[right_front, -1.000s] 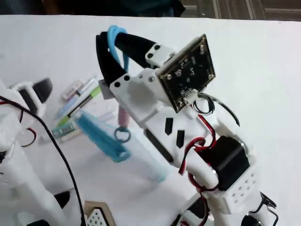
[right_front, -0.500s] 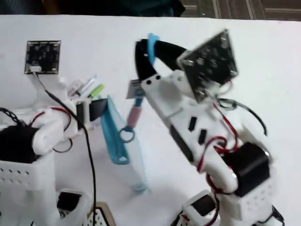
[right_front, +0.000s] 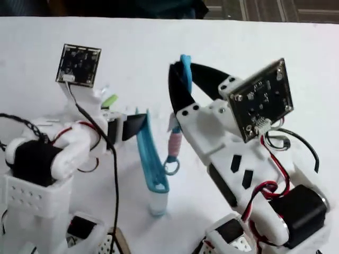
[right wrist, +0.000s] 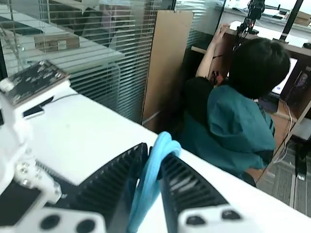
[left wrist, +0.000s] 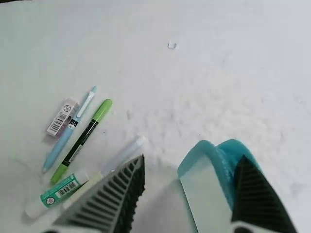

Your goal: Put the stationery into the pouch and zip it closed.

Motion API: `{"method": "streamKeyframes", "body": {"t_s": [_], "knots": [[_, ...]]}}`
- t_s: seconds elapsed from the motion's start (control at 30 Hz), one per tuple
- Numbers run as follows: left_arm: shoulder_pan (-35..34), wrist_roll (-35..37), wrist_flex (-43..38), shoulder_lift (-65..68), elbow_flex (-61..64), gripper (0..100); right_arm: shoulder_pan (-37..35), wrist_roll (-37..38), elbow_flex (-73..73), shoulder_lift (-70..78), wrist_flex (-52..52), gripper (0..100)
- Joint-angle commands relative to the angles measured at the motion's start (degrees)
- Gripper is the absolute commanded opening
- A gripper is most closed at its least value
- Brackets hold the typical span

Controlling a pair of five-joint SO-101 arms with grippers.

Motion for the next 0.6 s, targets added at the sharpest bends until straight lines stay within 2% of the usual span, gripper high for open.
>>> {"method": "streamKeyframes", "body": {"t_s": [0.0, 0.13, 0.23, 0.4, 0.5, 0.57], "knots": [[1.19, 0.0, 0.79, 5.85, 1.67, 29, 0.48, 0.18, -0.26, -1.36, 2.68, 1.7], [1.19, 0.0, 0.35, 6.64, 1.67, 27, 0.75, 0.18, -0.26, -1.54, 6.73, 1.8], [1.45, -0.09, 0.0, 6.64, 1.67, 20, 4.88, 0.18, -0.26, -1.45, 10.51, 5.1], [1.36, -1.76, -0.62, 6.64, 1.67, 19, 13.85, 0.18, -0.44, -1.8, 16.13, 18.0], [1.45, -1.67, -1.14, 6.64, 1.58, 19, 17.71, 0.62, -0.35, -1.8, 18.15, 19.6], [1.27, -1.58, -2.02, 6.64, 1.58, 19, 18.95, 4.57, -0.35, -1.8, 19.65, 19.3]]}}
